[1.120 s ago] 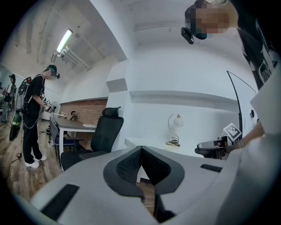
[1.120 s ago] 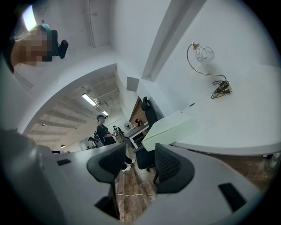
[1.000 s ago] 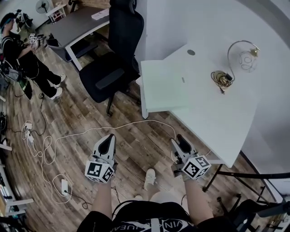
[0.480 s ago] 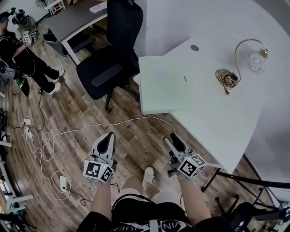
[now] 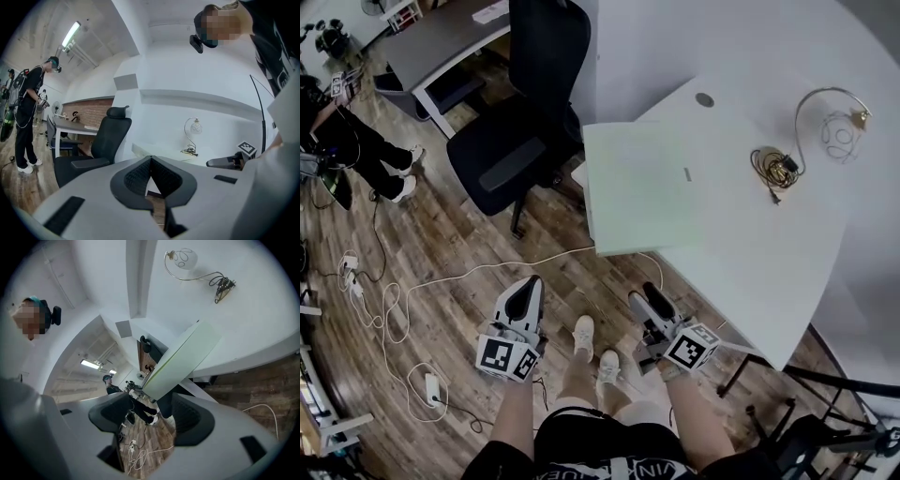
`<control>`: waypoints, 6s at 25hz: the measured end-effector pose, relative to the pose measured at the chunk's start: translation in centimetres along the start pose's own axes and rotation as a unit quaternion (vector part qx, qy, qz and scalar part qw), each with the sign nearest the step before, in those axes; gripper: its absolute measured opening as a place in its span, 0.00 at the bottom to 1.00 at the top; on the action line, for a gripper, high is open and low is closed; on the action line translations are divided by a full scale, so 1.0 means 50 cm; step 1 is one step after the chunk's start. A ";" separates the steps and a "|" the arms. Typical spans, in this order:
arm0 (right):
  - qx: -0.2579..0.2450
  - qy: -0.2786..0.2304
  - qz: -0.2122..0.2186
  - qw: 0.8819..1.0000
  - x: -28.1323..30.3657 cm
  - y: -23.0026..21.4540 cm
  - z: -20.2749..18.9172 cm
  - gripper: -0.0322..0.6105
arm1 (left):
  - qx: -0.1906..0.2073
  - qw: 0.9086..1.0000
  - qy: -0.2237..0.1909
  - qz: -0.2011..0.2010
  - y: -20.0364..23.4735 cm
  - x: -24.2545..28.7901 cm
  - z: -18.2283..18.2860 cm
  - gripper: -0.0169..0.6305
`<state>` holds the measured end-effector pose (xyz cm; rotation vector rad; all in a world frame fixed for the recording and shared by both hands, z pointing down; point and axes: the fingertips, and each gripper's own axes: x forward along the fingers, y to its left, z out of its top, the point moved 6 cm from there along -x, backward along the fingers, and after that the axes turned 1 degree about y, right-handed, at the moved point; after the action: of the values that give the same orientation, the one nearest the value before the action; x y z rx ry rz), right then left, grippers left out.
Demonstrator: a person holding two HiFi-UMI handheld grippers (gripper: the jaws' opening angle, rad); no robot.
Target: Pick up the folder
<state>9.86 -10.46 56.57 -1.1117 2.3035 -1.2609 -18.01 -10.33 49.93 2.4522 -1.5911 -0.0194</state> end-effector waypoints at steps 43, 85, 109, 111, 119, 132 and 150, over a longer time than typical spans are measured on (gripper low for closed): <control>0.201 -0.112 0.024 0.973 0.246 -0.091 0.066 0.62 | -0.026 0.998 0.052 -0.040 0.128 0.198 -0.070 0.05; 0.216 -0.119 0.020 0.969 0.194 -0.064 0.116 0.51 | -0.029 0.998 0.031 -0.035 0.076 0.156 -0.023 0.05; 0.082 -0.116 -0.002 0.990 0.080 -0.008 0.217 0.50 | -0.019 0.999 0.000 -0.037 0.022 0.115 0.046 0.05; 0.080 -0.114 -0.018 0.990 0.069 -0.007 0.219 0.50 | -0.018 0.999 0.000 -0.035 0.022 0.112 0.052 0.05; 0.031 -0.113 0.018 0.993 0.057 0.032 0.252 0.50 | -0.012 0.999 -0.007 -0.036 0.015 0.102 0.079 0.05; -0.007 -0.106 -0.005 0.994 0.001 0.063 0.275 0.50 | -0.003 0.999 -0.016 -0.036 -0.002 0.082 0.106 0.05; -0.109 -0.092 -0.070 0.987 -0.066 0.088 0.301 0.50 | 0.000 0.999 -0.028 -0.022 -0.006 0.050 0.150 0.05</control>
<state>18.43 -15.45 43.97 -1.4214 2.2980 -0.9210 -17.66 -13.79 42.83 2.5071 -1.5576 -0.0954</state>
